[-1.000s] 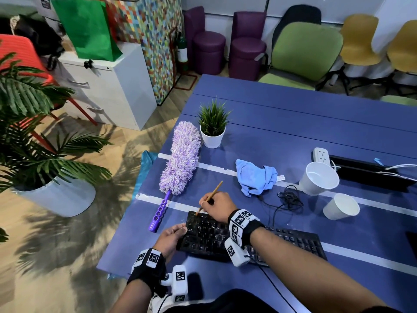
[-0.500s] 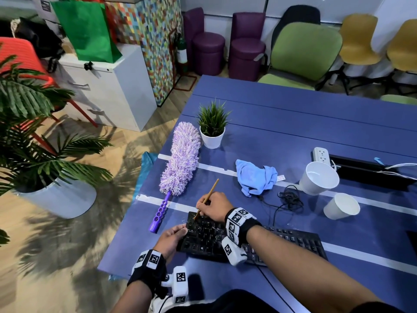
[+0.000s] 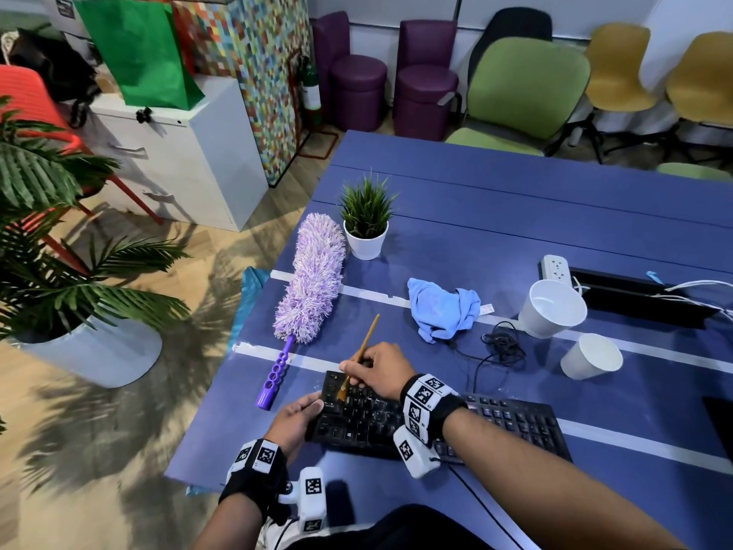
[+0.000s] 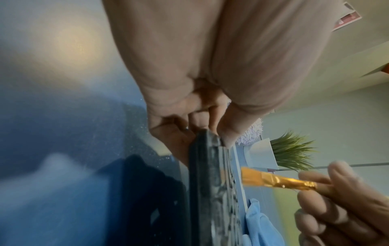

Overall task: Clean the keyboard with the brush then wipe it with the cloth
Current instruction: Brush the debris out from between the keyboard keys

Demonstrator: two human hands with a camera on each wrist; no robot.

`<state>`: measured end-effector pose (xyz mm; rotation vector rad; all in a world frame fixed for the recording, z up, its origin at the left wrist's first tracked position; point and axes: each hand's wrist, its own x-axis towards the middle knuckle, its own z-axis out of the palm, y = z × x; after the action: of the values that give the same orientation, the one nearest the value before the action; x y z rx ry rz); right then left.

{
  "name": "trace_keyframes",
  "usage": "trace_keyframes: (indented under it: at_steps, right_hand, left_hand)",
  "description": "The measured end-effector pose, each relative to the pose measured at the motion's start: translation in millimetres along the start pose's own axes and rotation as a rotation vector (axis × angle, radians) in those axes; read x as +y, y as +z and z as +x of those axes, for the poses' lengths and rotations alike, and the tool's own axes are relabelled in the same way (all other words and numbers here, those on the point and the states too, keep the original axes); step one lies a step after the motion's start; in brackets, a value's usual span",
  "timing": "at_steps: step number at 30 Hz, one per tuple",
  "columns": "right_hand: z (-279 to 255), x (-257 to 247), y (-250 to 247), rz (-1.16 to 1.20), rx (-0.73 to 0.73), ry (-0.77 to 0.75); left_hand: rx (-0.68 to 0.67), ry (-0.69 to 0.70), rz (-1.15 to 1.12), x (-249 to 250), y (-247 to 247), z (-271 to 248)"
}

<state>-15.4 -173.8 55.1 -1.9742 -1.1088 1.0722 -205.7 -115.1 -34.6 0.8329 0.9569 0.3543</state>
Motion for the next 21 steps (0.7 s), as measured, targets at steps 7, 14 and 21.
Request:
trace_keyframes:
  at_steps: [7, 14, 21]
  right_hand:
    - [-1.0, -4.9, 25.8, -0.209, -0.02, -0.057]
    - [-0.8, -6.3, 28.9, 0.006, 0.097, -0.045]
    - [-12.0, 20.6, -7.0, -0.209, 0.024, 0.021]
  left_hand:
    - [-0.01, -0.003, 0.028, 0.4, -0.4, -1.5]
    - [0.113, 0.004, 0.037, -0.4, 3.3, -3.0]
    - [0.14, -0.011, 0.053, -1.3, 0.7, -1.3]
